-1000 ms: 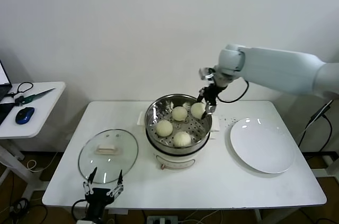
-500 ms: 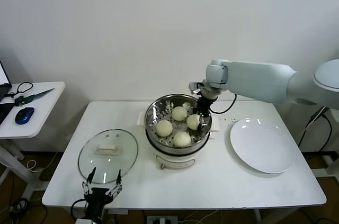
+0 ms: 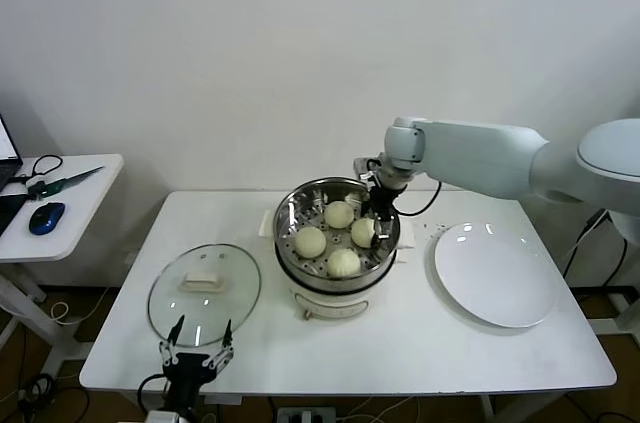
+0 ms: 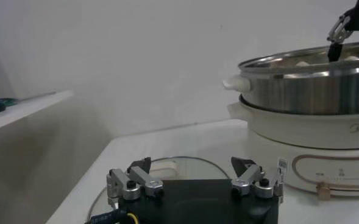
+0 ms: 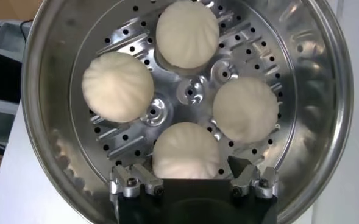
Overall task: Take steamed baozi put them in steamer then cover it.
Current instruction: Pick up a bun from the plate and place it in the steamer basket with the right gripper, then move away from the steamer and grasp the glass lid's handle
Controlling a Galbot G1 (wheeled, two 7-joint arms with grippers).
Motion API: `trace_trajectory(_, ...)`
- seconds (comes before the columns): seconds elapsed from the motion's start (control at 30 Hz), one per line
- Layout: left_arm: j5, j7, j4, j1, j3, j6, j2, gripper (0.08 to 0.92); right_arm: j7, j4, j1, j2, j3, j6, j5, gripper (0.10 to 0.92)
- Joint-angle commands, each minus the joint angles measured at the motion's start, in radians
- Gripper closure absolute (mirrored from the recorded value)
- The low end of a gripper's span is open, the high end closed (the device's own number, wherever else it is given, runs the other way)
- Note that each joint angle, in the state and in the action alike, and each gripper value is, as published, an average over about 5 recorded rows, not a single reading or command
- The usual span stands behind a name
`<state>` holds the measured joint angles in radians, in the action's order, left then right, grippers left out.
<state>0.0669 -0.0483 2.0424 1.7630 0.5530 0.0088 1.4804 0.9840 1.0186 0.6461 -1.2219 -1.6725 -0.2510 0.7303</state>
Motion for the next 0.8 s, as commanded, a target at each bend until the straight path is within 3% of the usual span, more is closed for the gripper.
trace_trajectory(0.03, 0.002, -0.001, 0.001, 0.004, 0.0, -0.001, 0.001, 0.177, 0.055, 0.007, 0.027, 0.025, 0.033, 0.011, -0.017, 0.204)
trace_trajectory(0.2, 0.01, -0.002, 0.002, 0.001, -0.003, 0.0, 0.002, 0.177, 0.079, 0.031, 0.053, 0.093, 0.085, 0.071, -0.023, 0.202)
trace_trajectory(0.37, 0.018, -0.002, 0.002, 0.001, -0.004, 0.001, 0.004, 0.177, 0.01, 0.064, 0.069, 0.188, 0.125, 0.18, 0.044, 0.203)
trace_trajectory(0.8, 0.062, 0.004, 0.028, -0.021, 0.043, 0.028, 0.016, 0.177, -0.489, 0.214, -0.263, 0.524, 0.521, 0.421, 0.163, 0.203)
